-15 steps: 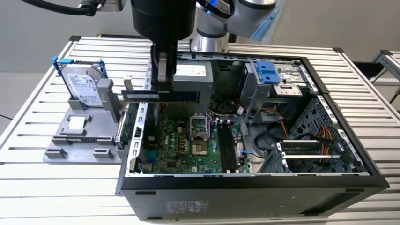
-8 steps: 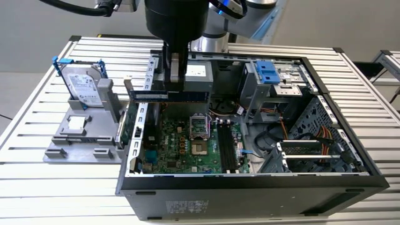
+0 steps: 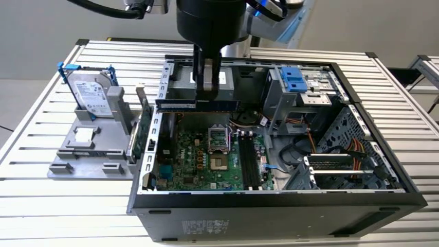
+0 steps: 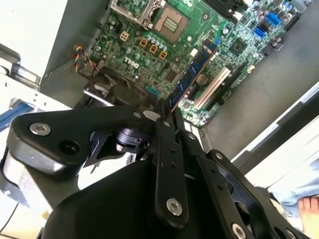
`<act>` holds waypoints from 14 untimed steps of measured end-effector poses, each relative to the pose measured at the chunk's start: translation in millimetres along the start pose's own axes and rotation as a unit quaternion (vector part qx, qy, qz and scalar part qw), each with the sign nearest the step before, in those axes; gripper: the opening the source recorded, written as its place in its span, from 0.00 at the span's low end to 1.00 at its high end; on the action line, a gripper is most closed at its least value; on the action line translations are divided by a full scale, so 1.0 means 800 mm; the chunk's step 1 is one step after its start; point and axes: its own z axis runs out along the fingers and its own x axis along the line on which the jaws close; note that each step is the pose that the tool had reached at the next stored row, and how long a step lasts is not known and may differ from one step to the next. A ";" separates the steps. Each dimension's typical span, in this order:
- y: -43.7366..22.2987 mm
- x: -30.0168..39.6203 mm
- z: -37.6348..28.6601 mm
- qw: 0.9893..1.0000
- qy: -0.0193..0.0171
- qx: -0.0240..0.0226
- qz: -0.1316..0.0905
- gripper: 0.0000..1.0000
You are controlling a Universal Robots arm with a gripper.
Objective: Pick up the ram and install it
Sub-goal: 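Pick up the ram and move it above insertion slot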
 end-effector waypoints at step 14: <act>-0.0375 0.0003 -0.0018 1.000 0.000 0.000 0.000 0.00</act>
